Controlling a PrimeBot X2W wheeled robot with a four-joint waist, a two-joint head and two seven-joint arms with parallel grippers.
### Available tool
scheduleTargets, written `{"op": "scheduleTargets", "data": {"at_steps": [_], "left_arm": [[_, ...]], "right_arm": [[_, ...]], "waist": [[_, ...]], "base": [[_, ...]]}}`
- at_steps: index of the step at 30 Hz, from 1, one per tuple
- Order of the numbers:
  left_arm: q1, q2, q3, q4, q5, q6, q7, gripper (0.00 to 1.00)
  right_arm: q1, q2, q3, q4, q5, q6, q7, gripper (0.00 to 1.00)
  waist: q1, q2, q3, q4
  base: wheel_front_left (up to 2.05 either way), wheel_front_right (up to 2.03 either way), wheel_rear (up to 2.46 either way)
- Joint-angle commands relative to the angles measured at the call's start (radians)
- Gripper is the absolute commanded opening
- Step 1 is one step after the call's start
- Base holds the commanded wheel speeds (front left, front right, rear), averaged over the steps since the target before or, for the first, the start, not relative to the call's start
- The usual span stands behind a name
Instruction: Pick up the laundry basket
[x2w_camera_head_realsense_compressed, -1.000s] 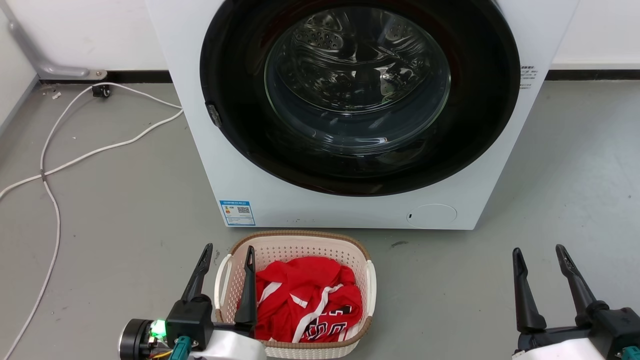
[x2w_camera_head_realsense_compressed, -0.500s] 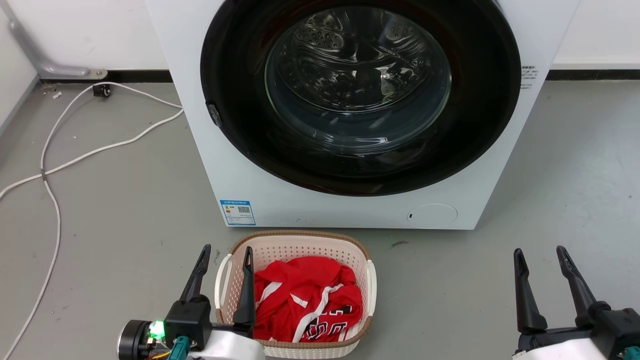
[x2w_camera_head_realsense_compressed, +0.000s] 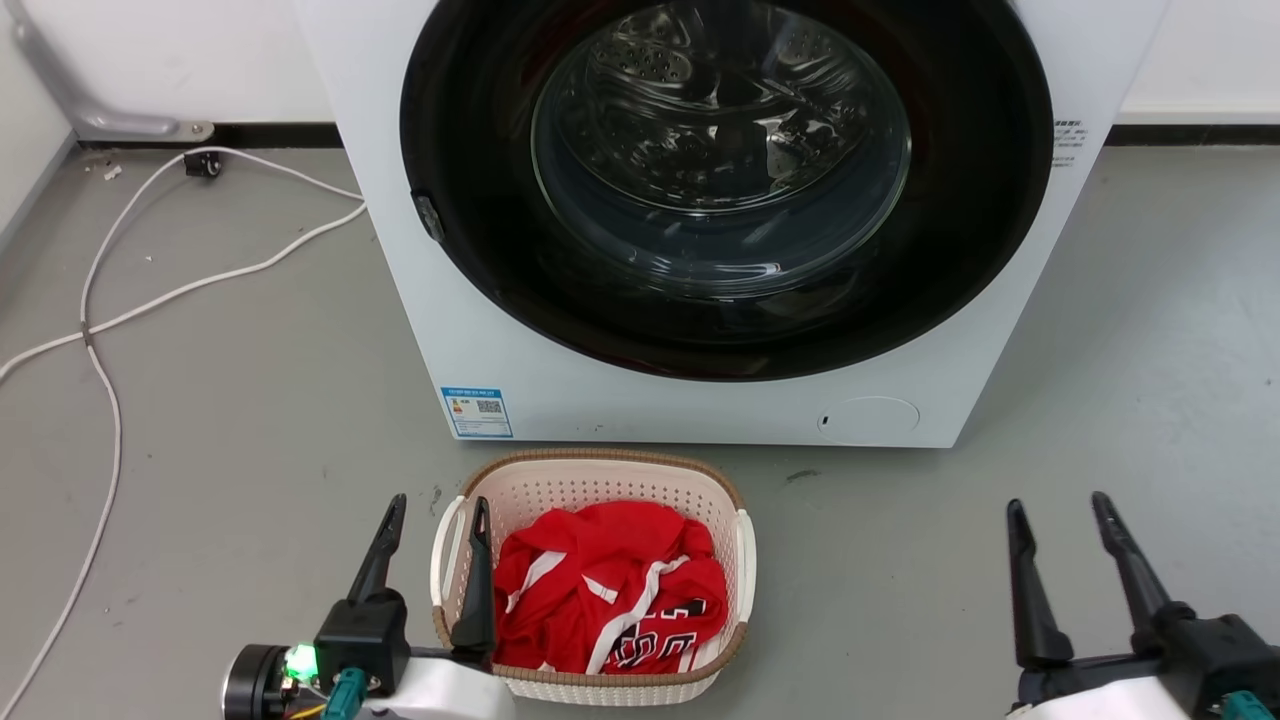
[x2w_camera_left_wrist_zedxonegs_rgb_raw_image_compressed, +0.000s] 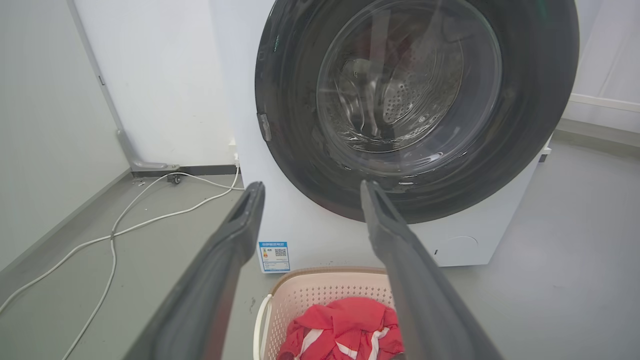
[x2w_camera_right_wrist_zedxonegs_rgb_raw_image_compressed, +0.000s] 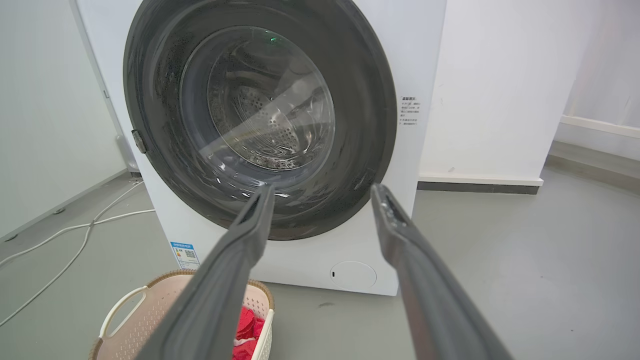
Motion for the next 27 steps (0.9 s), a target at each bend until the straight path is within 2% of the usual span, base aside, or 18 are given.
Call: {"op": "scheduleTargets", "data": {"at_steps": [1,7,13,27], "left_arm": [[-0.016,0.002,0.010,0.011,0.002,-0.005,-0.003,1.00],[-0.076,0.006,0.058,0.078,0.001,-0.036,-0.003,1.00],[-0.193,0.019,0.093,0.183,0.002,-0.072,-0.003,1.00],[-0.525,0.072,0.138,0.515,-0.011,-0.139,-0.003,1.00]], "right_arm": [[-0.012,-0.004,0.010,0.009,-0.009,0.000,-0.002,1.00],[-0.071,-0.004,0.054,0.043,-0.034,0.000,-0.002,1.00],[-0.183,-0.004,0.100,0.122,-0.080,0.000,-0.002,1.00],[-0.472,-0.003,0.166,0.411,-0.195,0.000,-0.002,1.00]], "waist": [[-0.0001,0.0000,0.007,0.001],[-0.0001,0.0000,0.065,0.005],[-0.0001,0.0000,0.168,0.016],[-0.0001,0.0000,0.439,0.020]], "base": [[0.00,0.00,0.00],[0.00,0.00,0.00],[0.00,0.00,0.00],[0.00,0.00,0.00]]}}
